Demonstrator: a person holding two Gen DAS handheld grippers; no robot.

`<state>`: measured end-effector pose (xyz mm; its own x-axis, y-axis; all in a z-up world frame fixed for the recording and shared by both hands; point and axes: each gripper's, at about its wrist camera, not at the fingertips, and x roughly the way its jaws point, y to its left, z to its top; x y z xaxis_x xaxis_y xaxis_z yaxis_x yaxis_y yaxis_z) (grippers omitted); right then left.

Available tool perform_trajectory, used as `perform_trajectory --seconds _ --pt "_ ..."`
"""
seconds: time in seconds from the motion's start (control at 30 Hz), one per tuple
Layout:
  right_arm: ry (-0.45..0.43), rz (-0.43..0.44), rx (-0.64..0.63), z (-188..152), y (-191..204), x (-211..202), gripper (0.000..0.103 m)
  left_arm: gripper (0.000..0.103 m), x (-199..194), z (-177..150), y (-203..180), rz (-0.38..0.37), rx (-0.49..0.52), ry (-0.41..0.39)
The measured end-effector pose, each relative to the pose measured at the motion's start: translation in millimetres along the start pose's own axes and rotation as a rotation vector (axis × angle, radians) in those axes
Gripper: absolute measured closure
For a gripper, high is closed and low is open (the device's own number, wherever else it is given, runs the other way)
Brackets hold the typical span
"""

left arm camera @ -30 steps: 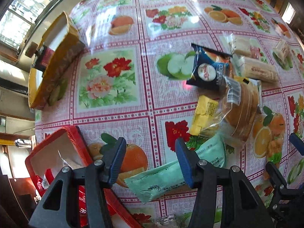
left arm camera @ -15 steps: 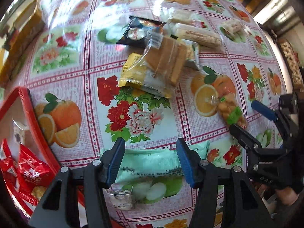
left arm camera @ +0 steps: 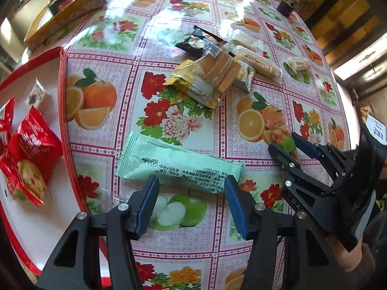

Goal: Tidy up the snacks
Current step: 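Close left gripper on green bar while right gripper grasps clear peanut packet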

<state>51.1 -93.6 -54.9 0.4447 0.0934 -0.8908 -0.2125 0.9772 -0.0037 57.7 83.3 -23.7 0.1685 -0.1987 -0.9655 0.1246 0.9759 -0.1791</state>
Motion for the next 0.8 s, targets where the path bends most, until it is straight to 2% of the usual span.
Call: perform_trajectory --seconds 0.17,0.27,0.4,0.43,0.57,0.6,0.63,0.7,0.8 --pt "0.001 0.014 -0.019 -2 -3 0 0.059 0.047 20 9 2 -0.062 -0.224 0.018" --pt "-0.002 0.025 -0.029 -3 -3 0 0.058 0.047 28 13 3 -0.065 -0.35 0.031" --pt "0.001 0.043 -0.049 -3 -3 0 0.055 0.047 41 14 1 -0.05 -0.454 0.053" --pt "0.003 0.046 -0.055 -3 -3 0 0.055 0.047 39 15 0 -0.04 -0.455 0.03" --pt "0.001 0.042 -0.081 -5 -5 -1 0.055 0.051 41 17 -9 -0.003 -0.395 0.028" --pt "0.0 0.041 -0.084 -6 -5 -1 0.055 0.064 42 17 -10 0.001 -0.38 0.026" --pt "0.0 0.034 -0.083 -7 -6 -2 0.056 0.07 43 16 -11 0.0 -0.362 0.03" --pt "-0.006 0.027 -0.079 -9 -8 -3 0.06 0.073 43 13 -12 -0.038 -0.338 0.043" --pt "-0.011 0.026 -0.051 -11 -12 -5 0.066 0.074 41 8 -15 -0.036 -0.277 0.034"
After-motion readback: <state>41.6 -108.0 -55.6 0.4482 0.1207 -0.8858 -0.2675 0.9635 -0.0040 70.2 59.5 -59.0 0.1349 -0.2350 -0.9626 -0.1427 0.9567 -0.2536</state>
